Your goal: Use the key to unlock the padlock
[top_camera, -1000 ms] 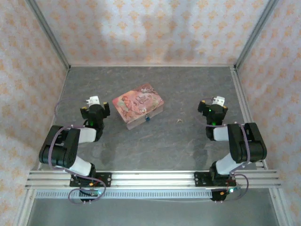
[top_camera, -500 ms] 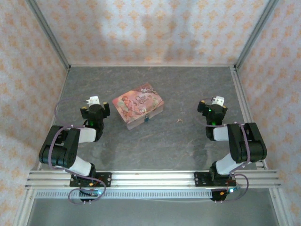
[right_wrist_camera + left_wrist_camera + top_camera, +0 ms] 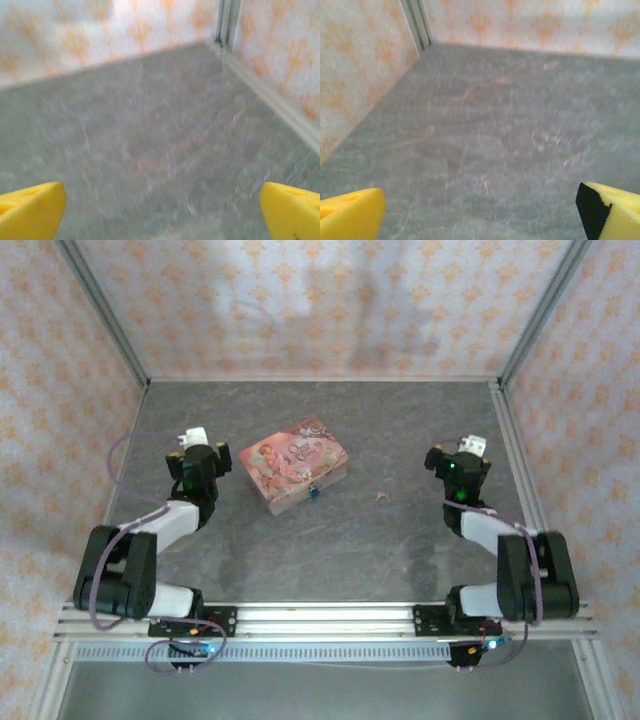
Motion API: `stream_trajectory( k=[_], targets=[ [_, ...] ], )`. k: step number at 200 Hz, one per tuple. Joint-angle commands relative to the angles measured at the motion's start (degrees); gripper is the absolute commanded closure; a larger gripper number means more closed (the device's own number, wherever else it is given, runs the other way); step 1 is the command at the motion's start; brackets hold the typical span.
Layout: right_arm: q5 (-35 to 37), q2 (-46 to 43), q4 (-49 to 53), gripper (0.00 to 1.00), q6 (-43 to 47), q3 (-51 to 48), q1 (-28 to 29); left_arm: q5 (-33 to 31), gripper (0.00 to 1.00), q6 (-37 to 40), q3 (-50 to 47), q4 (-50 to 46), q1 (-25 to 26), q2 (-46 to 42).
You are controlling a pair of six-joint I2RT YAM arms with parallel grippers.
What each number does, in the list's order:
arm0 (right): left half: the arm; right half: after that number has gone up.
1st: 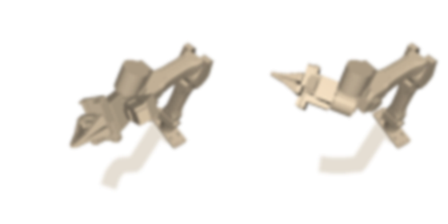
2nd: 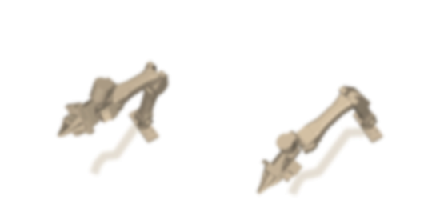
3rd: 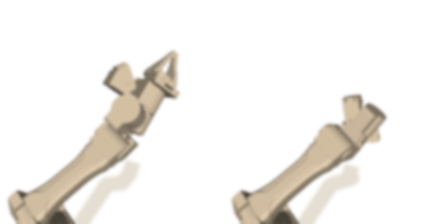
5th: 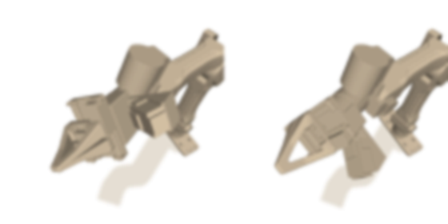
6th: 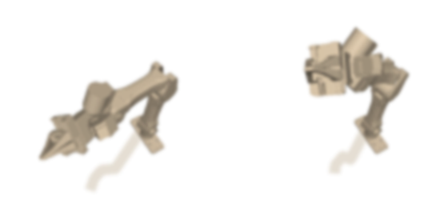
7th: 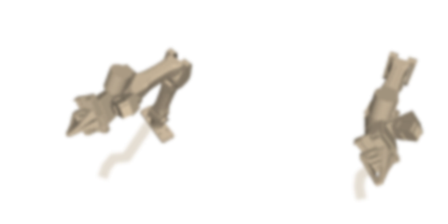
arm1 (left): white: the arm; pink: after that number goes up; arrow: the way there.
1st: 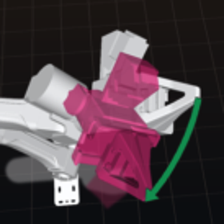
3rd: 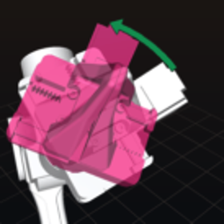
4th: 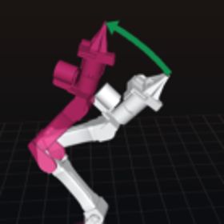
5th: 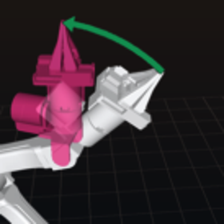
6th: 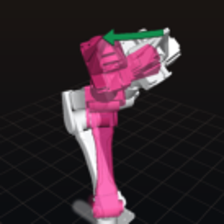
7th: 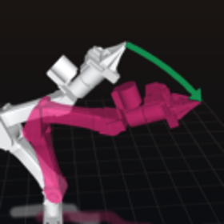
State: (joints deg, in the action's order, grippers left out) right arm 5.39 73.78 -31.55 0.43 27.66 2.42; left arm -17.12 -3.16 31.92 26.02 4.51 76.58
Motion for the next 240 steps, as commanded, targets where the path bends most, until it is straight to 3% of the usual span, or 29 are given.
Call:
stream_trajectory(
  k=[1, 21, 34, 48, 71, 87, 94, 104, 146, 186, 240],
  targets=[
    [1.6, -8.7, 13.1, 0.01, -8.0, 3.4, -0.5, -3.0, 0.0, -5.4, 2.6, -13.9, -0.5, -7.4],
    [2.6, -14.7, 22.6, 0.01, -24.2, 4.5, -1.0, -7.7, 0.0, -21.9, 9.0, -32.8, -1.3, -12.1],
    [-5.8, -16.5, 20.6, 0.01, -26.3, 3.2, -1.4, -1.3, 0.0, -24.6, 11.4, -37.9, -2.4, -13.8],
    [-14.7, -17.0, 21.4, 0.18, -26.9, 4.4, -1.4, 5.3, 0.01, -27.1, 12.8, -41.4, -2.4, -16.3],
    [-22.1, -12.8, 39.1, 0.45, -24.5, 13.5, -0.5, 14.5, 0.13, -32.0, 15.1, -48.8, -1.1, -19.1],
    [-21.9, -11.0, 45.5, 0.5, -22.0, 15.7, 2.0, 17.2, 0.17, -34.1, 15.7, -53.2, 1.8, -20.6],
    [-20.4, -10.4, 47.9, 0.5, -21.0, 16.4, 3.6, 18.2, 0.16, -35.3, 15.3, -54.0, 3.4, -21.3],
    [-19.2, -9.0, 50.8, 0.5, -20.0, 17.6, 5.5, 20.3, 0.04, -37.1, 14.2, -53.9, 6.1, -22.3],
    [-20.4, 1.8, 55.8, 0.53, -18.2, 20.7, 10.1, 23.2, 0.09, -40.9, 10.5, -52.3, 17.5, -24.7],
    [-22.4, 9.5, 54.7, 0.46, -16.2, 22.9, 13.8, 21.8, 0.09, -42.8, 10.3, -50.7, 26.7, -22.3],
    [-18.4, 18.9, 57.5, 0.5, -12.3, 28.5, 19.8, 20.9, 0.09, -43.4, 11.5, -48.9, 29.8, -17.4]
  ],
)
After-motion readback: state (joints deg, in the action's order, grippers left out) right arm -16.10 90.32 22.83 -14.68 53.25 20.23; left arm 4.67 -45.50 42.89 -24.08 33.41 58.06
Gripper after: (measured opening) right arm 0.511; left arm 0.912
